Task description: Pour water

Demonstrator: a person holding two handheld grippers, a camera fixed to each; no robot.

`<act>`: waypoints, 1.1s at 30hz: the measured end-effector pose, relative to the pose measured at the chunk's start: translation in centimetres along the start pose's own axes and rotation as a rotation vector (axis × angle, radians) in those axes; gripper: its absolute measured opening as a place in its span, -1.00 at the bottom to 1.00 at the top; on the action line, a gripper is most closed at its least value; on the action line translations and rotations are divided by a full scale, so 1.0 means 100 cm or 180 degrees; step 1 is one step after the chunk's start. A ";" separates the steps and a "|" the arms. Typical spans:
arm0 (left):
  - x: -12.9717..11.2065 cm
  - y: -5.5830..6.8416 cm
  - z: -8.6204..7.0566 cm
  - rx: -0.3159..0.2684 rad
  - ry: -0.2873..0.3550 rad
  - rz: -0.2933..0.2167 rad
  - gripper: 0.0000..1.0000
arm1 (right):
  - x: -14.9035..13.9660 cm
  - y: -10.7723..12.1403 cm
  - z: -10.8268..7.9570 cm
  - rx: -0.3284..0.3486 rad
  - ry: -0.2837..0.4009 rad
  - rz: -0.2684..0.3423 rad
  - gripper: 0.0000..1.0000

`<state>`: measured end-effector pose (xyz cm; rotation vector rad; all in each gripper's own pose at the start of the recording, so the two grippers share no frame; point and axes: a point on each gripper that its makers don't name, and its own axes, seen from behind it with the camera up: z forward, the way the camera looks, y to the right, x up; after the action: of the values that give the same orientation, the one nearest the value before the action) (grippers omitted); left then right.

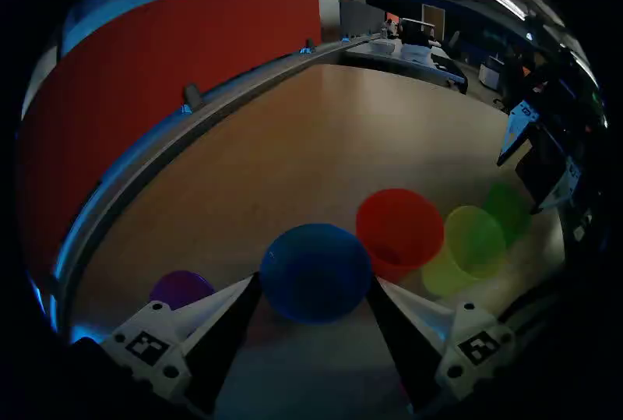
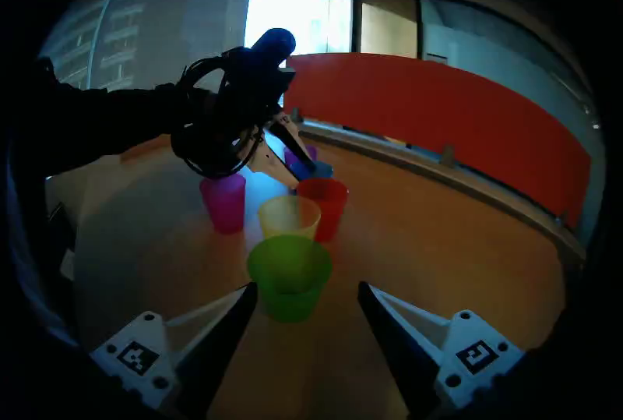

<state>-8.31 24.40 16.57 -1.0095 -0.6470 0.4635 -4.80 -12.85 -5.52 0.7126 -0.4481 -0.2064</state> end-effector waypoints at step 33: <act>0.004 0.004 0.001 0.0044 0.0017 0.0080 0.76 | 0.000 0.000 -0.001 -0.0016 0.0039 0.0015 1.00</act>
<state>-8.09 24.86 16.40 -1.0065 -0.6262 0.4864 -4.74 -12.80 -5.58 0.7074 -0.4375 -0.1985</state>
